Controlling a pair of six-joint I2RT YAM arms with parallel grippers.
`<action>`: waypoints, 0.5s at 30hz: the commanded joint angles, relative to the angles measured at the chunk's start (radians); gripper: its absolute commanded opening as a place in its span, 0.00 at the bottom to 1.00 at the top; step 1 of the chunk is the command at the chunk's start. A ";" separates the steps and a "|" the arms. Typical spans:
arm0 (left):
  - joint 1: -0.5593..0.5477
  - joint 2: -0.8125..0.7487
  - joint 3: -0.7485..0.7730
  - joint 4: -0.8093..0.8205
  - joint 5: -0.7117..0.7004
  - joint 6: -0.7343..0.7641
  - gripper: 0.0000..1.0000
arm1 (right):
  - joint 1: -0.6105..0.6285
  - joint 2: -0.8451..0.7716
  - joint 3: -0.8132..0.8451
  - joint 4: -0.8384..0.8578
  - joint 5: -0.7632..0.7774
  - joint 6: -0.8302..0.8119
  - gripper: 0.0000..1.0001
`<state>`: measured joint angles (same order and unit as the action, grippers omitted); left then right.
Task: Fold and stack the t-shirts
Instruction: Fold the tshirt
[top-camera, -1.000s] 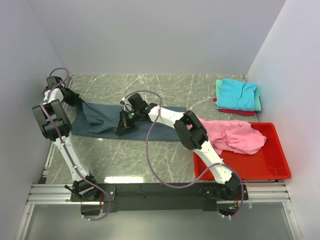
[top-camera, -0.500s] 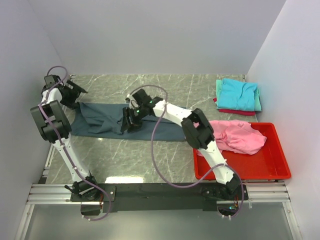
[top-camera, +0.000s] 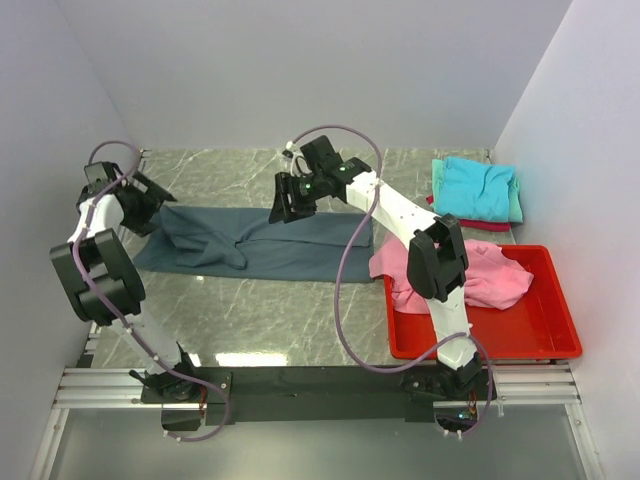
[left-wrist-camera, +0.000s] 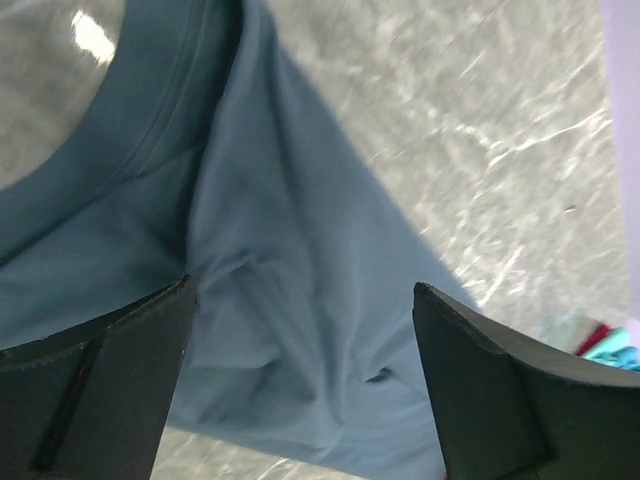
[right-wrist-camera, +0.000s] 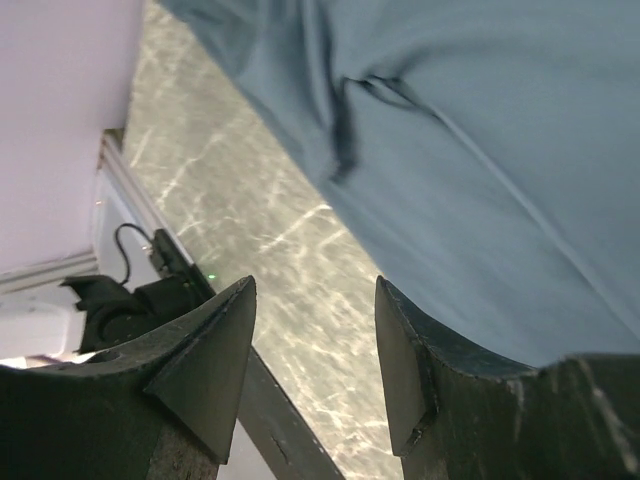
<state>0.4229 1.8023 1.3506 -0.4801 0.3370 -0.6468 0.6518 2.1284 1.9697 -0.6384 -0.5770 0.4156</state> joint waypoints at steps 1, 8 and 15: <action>-0.012 -0.058 -0.080 -0.005 -0.062 0.055 0.95 | 0.000 -0.030 -0.020 -0.030 0.022 -0.024 0.58; -0.021 -0.077 -0.107 -0.015 -0.110 0.056 0.91 | 0.000 -0.053 -0.071 -0.006 0.025 -0.012 0.58; -0.032 -0.060 -0.139 0.018 -0.075 0.050 0.79 | 0.002 -0.056 -0.078 -0.027 0.046 -0.031 0.57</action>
<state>0.4011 1.7622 1.2205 -0.4927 0.2531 -0.6098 0.6479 2.1292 1.8919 -0.6594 -0.5484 0.4038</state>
